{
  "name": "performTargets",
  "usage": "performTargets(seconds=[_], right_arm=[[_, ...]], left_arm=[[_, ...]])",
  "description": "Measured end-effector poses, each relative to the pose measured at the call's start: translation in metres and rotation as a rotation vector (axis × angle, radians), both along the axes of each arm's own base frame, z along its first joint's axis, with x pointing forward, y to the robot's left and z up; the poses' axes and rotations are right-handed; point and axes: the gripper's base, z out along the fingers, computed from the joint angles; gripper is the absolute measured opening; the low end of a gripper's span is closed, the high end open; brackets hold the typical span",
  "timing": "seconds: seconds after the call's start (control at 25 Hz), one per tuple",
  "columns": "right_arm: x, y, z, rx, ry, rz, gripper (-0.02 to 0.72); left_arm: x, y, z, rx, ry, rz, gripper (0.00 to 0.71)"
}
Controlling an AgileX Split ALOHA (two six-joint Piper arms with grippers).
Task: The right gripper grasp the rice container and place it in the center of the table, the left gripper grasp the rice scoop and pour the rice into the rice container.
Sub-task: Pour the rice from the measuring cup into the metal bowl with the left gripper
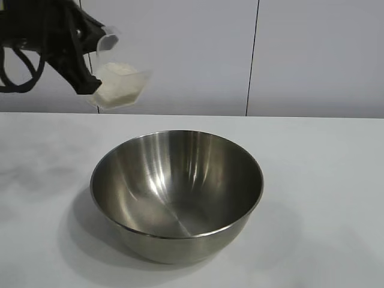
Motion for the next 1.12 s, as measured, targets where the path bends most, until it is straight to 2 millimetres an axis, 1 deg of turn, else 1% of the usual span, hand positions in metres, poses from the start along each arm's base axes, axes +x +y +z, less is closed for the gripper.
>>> performTargets(seconds=[0.08,0.2,0.32,0.44,0.56,0.6,0.72,0.84,1.12], right_arm=[[0.000,0.000,0.000,0.000,0.000,0.000,0.557],[0.000,0.000,0.000,0.000,0.000,0.000,0.557],[0.000,0.000,0.000,0.001,0.000,0.000,0.557],[0.000,0.000,0.000,0.001,0.000,0.000,0.557],[0.000,0.000,0.000,0.001,0.000,0.000,0.557],[0.000,0.000,0.000,0.001,0.000,0.000,0.557],[0.000,0.000,0.000,0.001,0.000,0.000,0.557],[0.000,0.000,0.000,0.002,0.000,0.000,0.557],[0.000,0.000,0.000,0.003,-0.002,0.001,0.557]], left_arm=[[-0.007,-0.015,0.003,0.083,-0.038,-0.066,0.009],[-0.016,-0.028,0.001,0.229,-0.112,-0.163,0.009],[-0.024,-0.042,-0.005,0.332,-0.179,-0.257,0.009],[-0.029,-0.054,-0.016,0.442,-0.246,-0.350,0.009],[-0.029,-0.062,-0.028,0.594,-0.365,-0.455,0.009],[-0.029,-0.065,-0.031,0.660,-0.433,-0.499,0.009],[-0.026,-0.071,-0.038,0.782,-0.614,-0.585,0.009],[-0.025,-0.075,-0.039,0.841,-0.746,-0.625,0.009],[-0.029,-0.079,-0.040,0.926,-0.875,-0.726,0.009]])
